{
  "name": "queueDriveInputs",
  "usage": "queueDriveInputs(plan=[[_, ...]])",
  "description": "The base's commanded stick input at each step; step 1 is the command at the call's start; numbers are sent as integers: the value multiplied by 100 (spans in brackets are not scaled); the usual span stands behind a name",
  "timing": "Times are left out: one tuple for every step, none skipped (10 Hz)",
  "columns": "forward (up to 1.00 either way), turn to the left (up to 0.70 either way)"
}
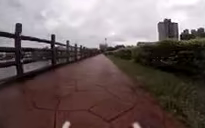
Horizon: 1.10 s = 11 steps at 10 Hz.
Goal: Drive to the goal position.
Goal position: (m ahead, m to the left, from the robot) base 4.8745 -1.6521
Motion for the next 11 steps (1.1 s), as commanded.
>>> queueDriveInputs(plan=[[50, 0], [50, 0], [50, 0], [50, 0], [50, 0], [50, 0], [50, 0], [50, 0], [50, 0], [50, 0], [50, 0]])
